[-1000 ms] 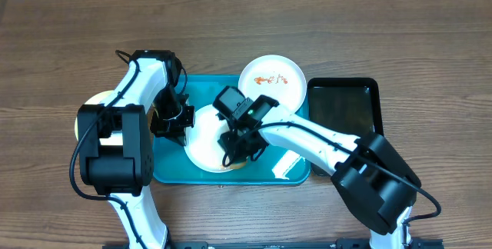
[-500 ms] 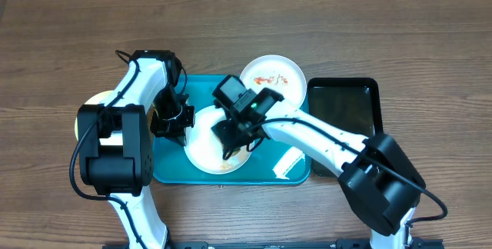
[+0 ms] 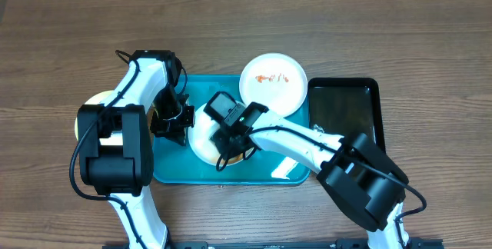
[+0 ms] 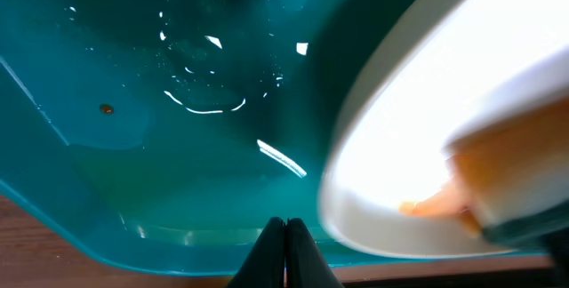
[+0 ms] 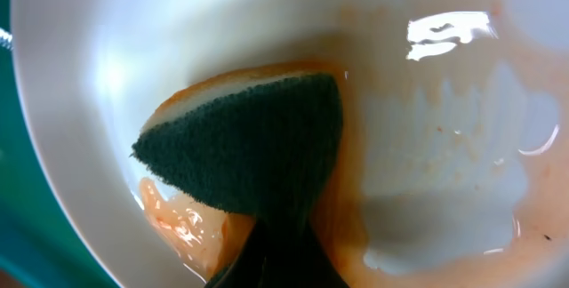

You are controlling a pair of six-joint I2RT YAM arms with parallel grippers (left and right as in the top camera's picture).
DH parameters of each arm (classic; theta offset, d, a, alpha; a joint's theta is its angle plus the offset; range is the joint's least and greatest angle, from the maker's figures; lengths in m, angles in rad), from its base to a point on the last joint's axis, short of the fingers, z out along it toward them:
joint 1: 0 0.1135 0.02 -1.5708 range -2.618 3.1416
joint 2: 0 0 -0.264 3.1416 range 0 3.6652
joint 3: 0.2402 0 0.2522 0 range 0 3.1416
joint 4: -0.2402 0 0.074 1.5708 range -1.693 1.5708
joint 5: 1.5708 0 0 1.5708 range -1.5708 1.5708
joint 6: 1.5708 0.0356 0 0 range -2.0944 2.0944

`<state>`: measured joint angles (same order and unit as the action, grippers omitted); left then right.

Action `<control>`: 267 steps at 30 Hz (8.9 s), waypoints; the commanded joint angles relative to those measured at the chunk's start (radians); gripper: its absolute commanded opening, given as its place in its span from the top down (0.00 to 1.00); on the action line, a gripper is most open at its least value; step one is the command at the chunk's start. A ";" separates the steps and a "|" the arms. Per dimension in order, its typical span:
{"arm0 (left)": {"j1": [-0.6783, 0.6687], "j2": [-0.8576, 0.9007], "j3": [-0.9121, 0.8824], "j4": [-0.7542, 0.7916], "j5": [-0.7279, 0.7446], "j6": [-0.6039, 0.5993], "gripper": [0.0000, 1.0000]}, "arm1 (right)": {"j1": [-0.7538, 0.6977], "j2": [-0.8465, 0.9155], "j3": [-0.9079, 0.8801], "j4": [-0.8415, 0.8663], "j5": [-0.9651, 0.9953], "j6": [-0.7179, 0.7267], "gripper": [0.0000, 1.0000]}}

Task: Clean dirty plates on tray and stack at the side
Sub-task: 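Scrub the white plate surface with the sponge in the right gripper, then return the sponge with the right gripper to the black tray, then carry the white plate left with the left gripper onto the yellow plate, then release the white plate on the yellow plate and raise the left gripper, then move the left gripper to the rim of the remaining white plate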

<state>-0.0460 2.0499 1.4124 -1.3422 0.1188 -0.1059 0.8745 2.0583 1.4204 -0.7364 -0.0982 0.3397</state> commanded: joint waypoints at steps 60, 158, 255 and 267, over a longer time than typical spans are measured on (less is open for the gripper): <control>-0.182 -0.017 -0.074 0.241 0.084 -0.082 0.96 | -0.084 -0.003 -0.010 -0.165 -0.140 0.001 0.96; -0.622 -0.480 -0.052 0.225 -1.270 -0.372 0.96 | -0.653 -0.335 -0.153 -0.396 0.098 0.053 0.96; -0.068 -0.546 -0.051 0.269 0.163 0.076 0.02 | -0.763 -0.079 -0.152 -0.252 0.105 -0.236 0.96; -0.068 -0.546 -0.051 0.269 0.163 0.076 0.00 | -0.771 -0.148 -0.026 -0.369 0.071 -0.209 0.96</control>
<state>-0.1116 1.4952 1.3540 -1.0740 0.2668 -0.0486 0.1070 1.9736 1.3373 -1.0828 -0.0196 0.1123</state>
